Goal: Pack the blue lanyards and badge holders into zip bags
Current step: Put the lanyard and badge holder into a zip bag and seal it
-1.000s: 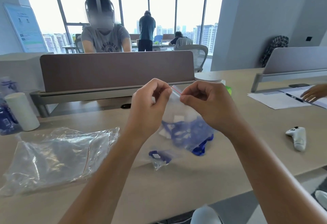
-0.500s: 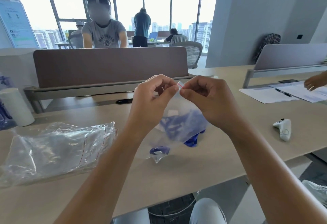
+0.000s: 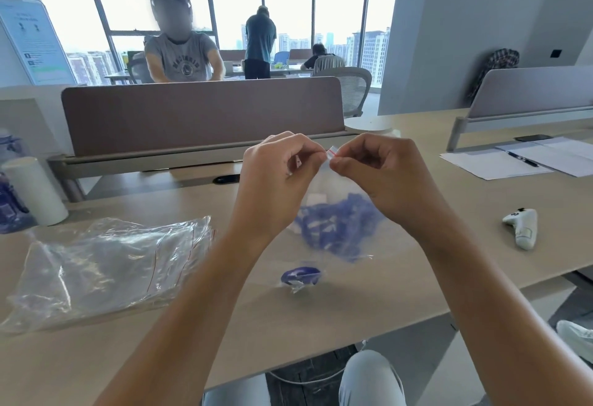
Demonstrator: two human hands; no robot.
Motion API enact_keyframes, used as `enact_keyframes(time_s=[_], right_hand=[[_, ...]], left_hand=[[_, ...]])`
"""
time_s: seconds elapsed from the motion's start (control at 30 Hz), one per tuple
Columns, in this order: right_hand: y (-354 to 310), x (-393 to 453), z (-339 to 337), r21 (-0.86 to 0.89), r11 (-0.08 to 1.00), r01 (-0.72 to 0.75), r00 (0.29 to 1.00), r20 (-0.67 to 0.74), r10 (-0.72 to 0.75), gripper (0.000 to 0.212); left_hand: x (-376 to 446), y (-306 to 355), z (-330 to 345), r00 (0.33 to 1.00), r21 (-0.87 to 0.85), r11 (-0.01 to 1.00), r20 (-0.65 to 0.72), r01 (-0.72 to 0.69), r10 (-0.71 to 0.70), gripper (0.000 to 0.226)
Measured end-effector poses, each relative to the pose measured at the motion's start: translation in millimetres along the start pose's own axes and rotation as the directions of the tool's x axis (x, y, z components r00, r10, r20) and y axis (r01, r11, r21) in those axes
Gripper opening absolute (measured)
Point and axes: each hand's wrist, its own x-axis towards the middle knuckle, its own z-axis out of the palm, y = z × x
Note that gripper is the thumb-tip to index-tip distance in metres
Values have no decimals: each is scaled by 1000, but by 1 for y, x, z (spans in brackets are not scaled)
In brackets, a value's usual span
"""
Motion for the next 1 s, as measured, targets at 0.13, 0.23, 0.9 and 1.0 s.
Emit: enact_keyframes(time_s=[0.13, 0.23, 0.9, 1.0], right_hand=[[2, 3, 4, 3, 1000, -3, 1000, 4, 3, 3], [2, 5, 8, -39, 999, 19, 1000, 15, -18, 5], [21, 11, 20, -68, 997, -20, 997, 69, 25, 9], [23, 10, 21, -92, 995, -41, 997, 60, 47, 8]], left_hand=[[1, -4, 0, 999, 65, 997, 8, -43, 42, 8], [1, -6, 1, 1000, 51, 998, 12, -26, 25, 8], [-2, -25, 13, 978, -157, 968, 107, 193, -178, 8], [-4, -26, 16, 987, -107, 985, 89, 139, -130, 8]])
